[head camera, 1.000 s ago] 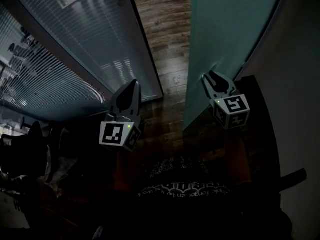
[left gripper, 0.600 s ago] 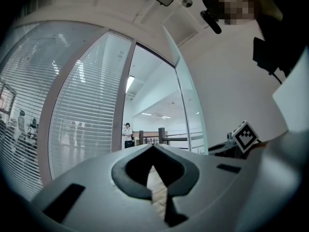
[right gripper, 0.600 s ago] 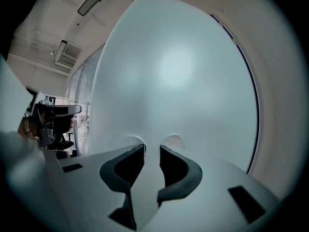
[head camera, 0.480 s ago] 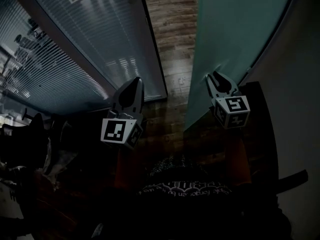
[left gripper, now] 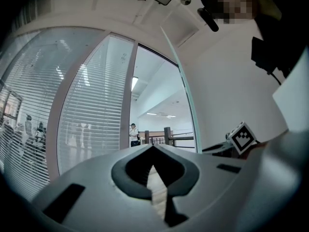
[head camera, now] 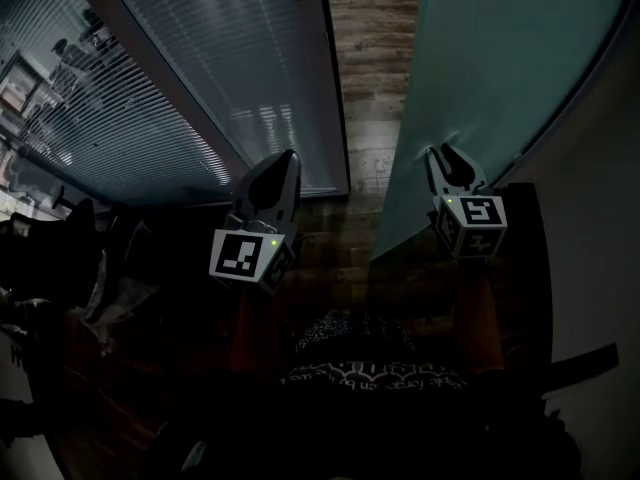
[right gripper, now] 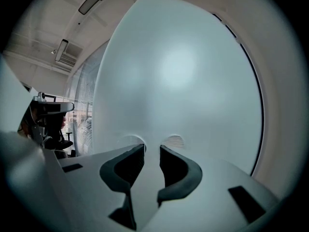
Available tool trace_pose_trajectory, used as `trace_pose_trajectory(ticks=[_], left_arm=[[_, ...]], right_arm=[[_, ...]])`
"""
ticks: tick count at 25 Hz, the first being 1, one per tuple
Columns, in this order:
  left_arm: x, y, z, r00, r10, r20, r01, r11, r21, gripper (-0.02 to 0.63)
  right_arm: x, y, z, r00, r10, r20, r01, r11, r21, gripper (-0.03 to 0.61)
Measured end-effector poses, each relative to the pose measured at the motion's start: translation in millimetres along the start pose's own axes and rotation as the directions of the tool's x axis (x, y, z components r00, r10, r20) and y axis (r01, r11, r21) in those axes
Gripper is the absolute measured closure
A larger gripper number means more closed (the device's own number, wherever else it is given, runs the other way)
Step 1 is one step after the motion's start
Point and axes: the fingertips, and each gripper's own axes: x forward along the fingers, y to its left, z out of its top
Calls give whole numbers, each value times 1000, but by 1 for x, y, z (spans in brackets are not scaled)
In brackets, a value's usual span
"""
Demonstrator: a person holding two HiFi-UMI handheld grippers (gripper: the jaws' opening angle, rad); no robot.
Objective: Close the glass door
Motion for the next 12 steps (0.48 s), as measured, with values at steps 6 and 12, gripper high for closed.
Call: trace_pose_trajectory(ticks=[6,12], left_arm=[[1,13,-3,1000,23,-3,-23,1000,0,618],[24,36,-11,1000,19,-8,-19,1000,0,618]], right_arm=[[16,1,0,1000,-5,17,5,1000,10,476],[43,3,4,1000,-14,26,14,1000,4,476]])
